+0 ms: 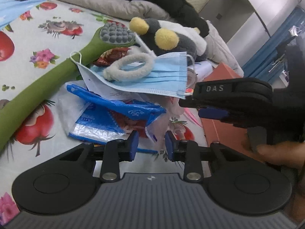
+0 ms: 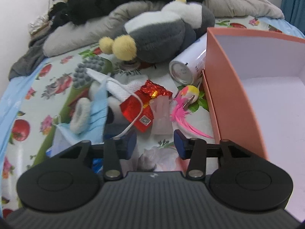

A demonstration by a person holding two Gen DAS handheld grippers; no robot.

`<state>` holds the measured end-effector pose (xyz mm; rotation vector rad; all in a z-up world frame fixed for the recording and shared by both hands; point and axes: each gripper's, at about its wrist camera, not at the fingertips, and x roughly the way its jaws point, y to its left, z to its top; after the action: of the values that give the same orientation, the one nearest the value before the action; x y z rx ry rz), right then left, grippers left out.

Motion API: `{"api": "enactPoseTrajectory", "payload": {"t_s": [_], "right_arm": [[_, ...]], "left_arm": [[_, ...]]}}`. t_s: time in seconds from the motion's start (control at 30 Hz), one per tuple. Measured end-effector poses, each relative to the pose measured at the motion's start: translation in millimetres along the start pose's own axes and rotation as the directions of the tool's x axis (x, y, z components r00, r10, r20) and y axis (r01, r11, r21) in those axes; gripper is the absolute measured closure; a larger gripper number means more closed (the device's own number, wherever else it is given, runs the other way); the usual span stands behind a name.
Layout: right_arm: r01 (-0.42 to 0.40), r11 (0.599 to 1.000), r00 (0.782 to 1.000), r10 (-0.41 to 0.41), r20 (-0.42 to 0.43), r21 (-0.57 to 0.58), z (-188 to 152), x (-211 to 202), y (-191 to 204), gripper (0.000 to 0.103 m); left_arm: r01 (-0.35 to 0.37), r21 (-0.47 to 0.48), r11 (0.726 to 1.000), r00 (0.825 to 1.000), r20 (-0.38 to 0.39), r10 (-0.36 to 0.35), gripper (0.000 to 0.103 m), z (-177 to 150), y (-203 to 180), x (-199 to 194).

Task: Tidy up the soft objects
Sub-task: 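Move the left gripper to the blue-and-red snack bag and grasp it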

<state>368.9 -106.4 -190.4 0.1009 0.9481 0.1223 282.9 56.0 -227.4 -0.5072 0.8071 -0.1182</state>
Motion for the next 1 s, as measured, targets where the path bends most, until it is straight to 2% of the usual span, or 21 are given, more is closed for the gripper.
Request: {"api": "enactPoseTrajectory", "payload": {"t_s": [0.2, 0.33, 0.37, 0.4, 0.47, 0.6, 1.0], "right_arm": [[0.036, 0.999, 0.999, -0.036, -0.019, -0.003, 5.0, 26.4, -5.0, 0.057], [0.027, 1.000, 0.999, -0.027, -0.033, 0.004, 5.1, 37.7, -4.0, 0.071], [0.023, 1.000, 0.999, -0.023, -0.033, 0.006, 4.8, 39.2, -3.6, 0.071], [0.026, 1.000, 0.999, -0.026, -0.025, 0.001, 4.4, 38.9, -2.5, 0.071], [0.030, 1.000, 0.999, -0.030, -0.014, -0.007, 4.6, 37.7, -0.8, 0.072], [0.024, 1.000, 1.000, -0.024, -0.001, -0.009, 2.4, 30.0, 0.1, 0.080], [0.016, 0.999, 1.000, -0.016, 0.015, -0.041, -25.0, -10.1, 3.4, 0.083]], "left_arm": [[0.015, -0.014, 1.000, 1.000, 0.011, -0.015, 0.067, 1.5, 1.1, 10.3], [0.016, -0.020, 1.000, 1.000, 0.004, -0.016, 0.067, 3.2, 1.1, 18.0], [0.013, -0.016, 1.000, 1.000, 0.003, -0.013, 0.069, 2.9, 0.4, 18.9], [0.012, -0.014, 1.000, 1.000, 0.000, -0.012, 0.081, 2.5, 0.1, 19.9], [0.001, -0.022, 1.000, 1.000, -0.017, -0.001, 0.095, 2.5, 0.2, 22.3], [0.013, -0.039, 0.999, 1.000, -0.001, -0.013, 0.101, 2.3, -3.4, 12.7], [0.025, -0.023, 0.999, 1.000, 0.001, -0.025, 0.102, -22.5, -11.6, -38.3]]}}
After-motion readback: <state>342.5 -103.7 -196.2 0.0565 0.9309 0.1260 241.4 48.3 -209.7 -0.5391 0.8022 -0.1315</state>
